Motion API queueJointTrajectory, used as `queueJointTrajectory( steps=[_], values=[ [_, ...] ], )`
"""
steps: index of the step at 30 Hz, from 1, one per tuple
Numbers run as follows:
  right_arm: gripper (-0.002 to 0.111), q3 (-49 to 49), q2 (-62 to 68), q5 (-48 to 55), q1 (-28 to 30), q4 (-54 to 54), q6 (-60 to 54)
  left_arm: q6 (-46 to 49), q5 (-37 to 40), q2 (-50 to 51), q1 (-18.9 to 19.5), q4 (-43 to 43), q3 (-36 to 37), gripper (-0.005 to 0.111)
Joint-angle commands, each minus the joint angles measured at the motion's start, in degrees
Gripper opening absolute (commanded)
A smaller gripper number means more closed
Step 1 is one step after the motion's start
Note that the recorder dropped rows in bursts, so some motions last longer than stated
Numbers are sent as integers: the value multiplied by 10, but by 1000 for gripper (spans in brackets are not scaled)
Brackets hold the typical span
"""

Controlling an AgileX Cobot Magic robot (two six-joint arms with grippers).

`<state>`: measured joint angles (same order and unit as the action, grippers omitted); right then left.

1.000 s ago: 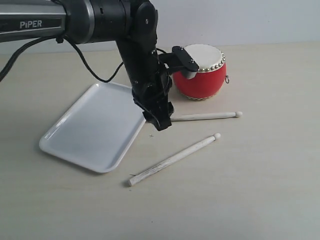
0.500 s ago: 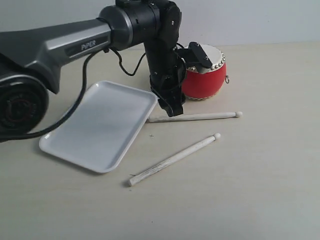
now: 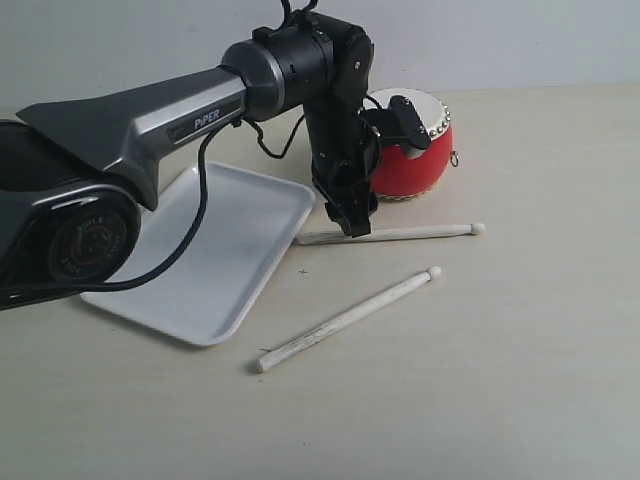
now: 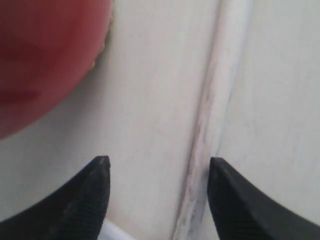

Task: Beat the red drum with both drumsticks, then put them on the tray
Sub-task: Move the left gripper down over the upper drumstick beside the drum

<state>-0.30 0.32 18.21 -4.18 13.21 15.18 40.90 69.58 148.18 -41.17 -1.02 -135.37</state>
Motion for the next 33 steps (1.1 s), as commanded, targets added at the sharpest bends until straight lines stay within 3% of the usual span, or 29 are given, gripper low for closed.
queueJointTrajectory(
  steps=[1, 16, 33],
  values=[
    [0, 3, -3, -3, -2, 3, -1, -8, 4, -3, 0, -2, -5, 56],
    [0, 3, -3, -3, -2, 3, -1, 18, 4, -30, 0, -2, 84, 56],
    [0, 3, -3, -3, -2, 3, -1, 28, 4, -27, 1, 5, 86, 51]
  ],
)
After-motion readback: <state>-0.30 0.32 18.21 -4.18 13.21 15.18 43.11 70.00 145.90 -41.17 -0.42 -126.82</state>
